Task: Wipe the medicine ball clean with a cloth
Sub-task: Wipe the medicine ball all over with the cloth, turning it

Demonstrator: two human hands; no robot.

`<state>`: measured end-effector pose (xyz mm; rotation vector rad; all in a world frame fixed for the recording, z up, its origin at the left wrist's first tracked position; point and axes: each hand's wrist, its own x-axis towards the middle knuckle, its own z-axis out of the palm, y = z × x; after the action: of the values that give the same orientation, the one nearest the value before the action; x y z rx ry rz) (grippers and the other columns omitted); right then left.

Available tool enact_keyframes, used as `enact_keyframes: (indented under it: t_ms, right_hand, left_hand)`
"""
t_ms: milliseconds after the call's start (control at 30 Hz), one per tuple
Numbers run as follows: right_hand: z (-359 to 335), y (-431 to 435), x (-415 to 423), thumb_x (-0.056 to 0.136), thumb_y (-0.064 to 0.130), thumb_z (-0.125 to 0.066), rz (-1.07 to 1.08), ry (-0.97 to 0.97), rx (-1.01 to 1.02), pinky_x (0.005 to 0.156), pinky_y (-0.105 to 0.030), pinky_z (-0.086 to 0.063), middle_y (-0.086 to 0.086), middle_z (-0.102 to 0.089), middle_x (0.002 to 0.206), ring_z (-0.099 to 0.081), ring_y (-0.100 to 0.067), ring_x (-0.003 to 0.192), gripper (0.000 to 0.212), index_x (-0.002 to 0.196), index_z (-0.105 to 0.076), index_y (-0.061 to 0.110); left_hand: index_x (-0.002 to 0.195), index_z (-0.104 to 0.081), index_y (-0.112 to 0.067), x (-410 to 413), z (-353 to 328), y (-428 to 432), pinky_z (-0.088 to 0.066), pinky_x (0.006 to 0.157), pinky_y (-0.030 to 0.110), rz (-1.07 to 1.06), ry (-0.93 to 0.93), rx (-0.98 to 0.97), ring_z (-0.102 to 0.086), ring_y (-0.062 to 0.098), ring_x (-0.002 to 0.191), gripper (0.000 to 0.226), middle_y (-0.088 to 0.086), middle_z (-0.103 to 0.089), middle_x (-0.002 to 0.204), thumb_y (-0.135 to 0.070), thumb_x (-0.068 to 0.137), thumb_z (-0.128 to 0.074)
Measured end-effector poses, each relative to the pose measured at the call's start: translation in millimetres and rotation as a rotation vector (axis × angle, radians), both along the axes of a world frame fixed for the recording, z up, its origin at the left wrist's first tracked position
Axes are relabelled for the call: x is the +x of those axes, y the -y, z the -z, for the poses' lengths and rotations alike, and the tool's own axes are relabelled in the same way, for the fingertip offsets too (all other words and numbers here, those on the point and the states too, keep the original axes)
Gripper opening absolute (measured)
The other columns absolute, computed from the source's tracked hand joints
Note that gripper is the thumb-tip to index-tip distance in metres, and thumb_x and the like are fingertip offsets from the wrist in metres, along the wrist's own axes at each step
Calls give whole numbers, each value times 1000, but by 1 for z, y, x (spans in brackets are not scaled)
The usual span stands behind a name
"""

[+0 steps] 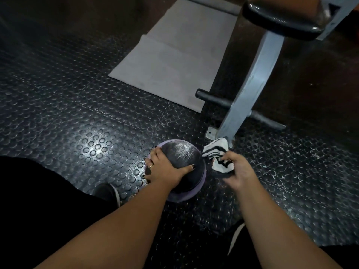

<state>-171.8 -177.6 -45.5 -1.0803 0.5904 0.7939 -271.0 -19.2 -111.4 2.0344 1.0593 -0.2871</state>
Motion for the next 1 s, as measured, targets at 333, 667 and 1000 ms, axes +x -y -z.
enact_keyframes:
  t_ms: [333,667,1000]
  right_hand:
    - [17,-25,-14,82,9,-68,-391,1072,-978,89,-12,-33,-2,-47,114,-46,-9,97,38,119,-62,5]
    - [62,-60,-19,86,7,-62,-747,1393,-845,88,-13,-34,0,-50,100,-47,-13,99,20,102,-73,10]
    - [68,-96,22,92,8,-57,-822,1254,-937,88,-21,-41,-11,-49,106,-53,-22,95,22,107,-68,-2]
  left_hand:
    - [158,10,-15,1,11,-12,-18,115,69,106,14,-14,6,35,152,150,3,10,166,-72,55,-82]
    - [156,12,-21,-3,15,-18,-19,115,69,187,-8,2,10,28,153,157,-5,12,165,-68,45,-88]
    - [157,12,-23,4,9,-13,-14,113,73,182,-35,2,10,28,153,158,-5,13,166,-70,44,-88]
